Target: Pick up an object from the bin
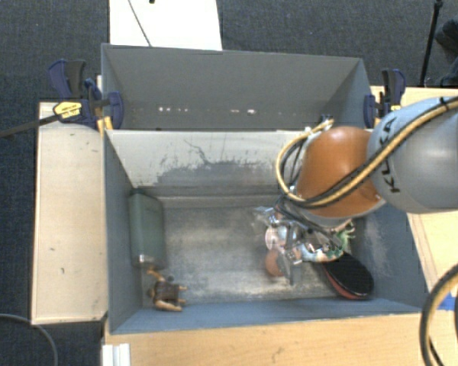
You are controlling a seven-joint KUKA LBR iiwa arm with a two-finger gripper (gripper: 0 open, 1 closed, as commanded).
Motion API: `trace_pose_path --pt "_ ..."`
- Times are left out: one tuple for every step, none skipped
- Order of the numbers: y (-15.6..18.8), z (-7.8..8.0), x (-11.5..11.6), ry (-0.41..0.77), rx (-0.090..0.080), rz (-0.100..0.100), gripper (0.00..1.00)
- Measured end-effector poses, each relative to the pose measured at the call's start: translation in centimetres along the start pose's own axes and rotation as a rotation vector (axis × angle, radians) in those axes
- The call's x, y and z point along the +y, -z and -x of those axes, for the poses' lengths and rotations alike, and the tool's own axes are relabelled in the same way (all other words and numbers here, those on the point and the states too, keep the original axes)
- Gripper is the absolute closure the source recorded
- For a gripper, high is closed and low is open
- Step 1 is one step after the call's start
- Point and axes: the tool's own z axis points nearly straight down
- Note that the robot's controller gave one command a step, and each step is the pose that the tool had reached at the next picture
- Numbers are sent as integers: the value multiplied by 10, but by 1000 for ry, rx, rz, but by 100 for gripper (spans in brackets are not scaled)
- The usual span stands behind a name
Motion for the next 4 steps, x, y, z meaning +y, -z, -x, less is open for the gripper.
trace_pose_path --pt "0 1 -37 -15 -2 5 100" --pt "0 1 -37 -15 -2 5 100" --pt "4 1 -37 -16 -2 4 100" --pt "17 0 -37 -14 1 0 100"
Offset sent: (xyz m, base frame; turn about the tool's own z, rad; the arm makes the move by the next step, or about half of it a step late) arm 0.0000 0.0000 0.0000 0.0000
